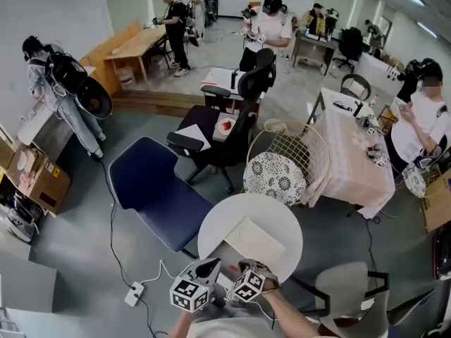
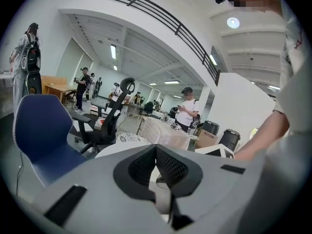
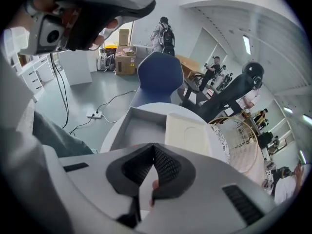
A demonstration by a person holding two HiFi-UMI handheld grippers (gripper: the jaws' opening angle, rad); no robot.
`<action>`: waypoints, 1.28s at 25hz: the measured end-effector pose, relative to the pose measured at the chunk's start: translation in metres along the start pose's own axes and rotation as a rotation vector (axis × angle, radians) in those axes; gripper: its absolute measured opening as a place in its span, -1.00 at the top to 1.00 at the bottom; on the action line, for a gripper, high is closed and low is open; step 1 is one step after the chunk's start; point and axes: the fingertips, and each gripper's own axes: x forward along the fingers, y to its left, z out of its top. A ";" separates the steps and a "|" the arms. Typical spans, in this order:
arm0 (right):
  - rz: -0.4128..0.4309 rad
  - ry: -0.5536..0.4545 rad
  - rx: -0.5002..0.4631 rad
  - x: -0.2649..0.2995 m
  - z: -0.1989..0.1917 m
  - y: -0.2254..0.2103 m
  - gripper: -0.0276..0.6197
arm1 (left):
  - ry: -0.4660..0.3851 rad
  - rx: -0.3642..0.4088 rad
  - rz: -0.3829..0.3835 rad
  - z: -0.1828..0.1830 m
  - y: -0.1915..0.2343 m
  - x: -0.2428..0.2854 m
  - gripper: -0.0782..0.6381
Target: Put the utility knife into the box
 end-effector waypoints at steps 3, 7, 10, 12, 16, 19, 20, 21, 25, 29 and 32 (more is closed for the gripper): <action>-0.024 -0.050 0.042 -0.007 0.007 -0.013 0.86 | -0.030 0.034 0.005 0.017 -0.003 0.006 0.75; -0.038 -0.146 0.175 -0.027 0.019 -0.028 0.86 | -0.058 0.071 0.012 0.030 -0.012 0.010 0.75; -0.018 -0.248 0.317 -0.050 0.025 -0.033 0.86 | -0.067 0.087 0.017 0.032 -0.023 0.008 0.75; 0.017 -0.376 0.409 -0.067 0.036 -0.041 0.86 | -0.079 0.101 0.017 0.039 -0.027 0.010 0.75; 0.138 -0.641 0.634 -0.111 0.047 -0.049 0.86 | -0.091 0.119 0.011 0.043 -0.042 0.013 0.75; 0.131 -0.744 0.755 -0.138 0.039 -0.059 0.86 | -0.093 0.132 0.005 0.039 -0.054 0.014 0.75; 0.102 -0.760 0.770 -0.145 0.036 -0.064 0.86 | -0.093 0.139 0.001 0.040 -0.058 0.016 0.75; 0.071 -0.773 0.786 -0.152 0.032 -0.069 0.86 | -0.093 0.146 -0.004 0.040 -0.061 0.018 0.75; -0.013 -0.812 0.831 -0.179 0.021 -0.081 0.86 | -0.109 0.157 -0.029 0.042 -0.076 0.020 0.75; -0.054 -0.801 0.785 -0.191 0.008 -0.065 0.86 | -0.118 0.166 -0.051 0.035 -0.091 0.009 0.75; -0.079 -0.780 0.767 -0.198 0.007 -0.052 0.86 | -0.123 0.176 -0.057 0.033 -0.095 -0.009 0.75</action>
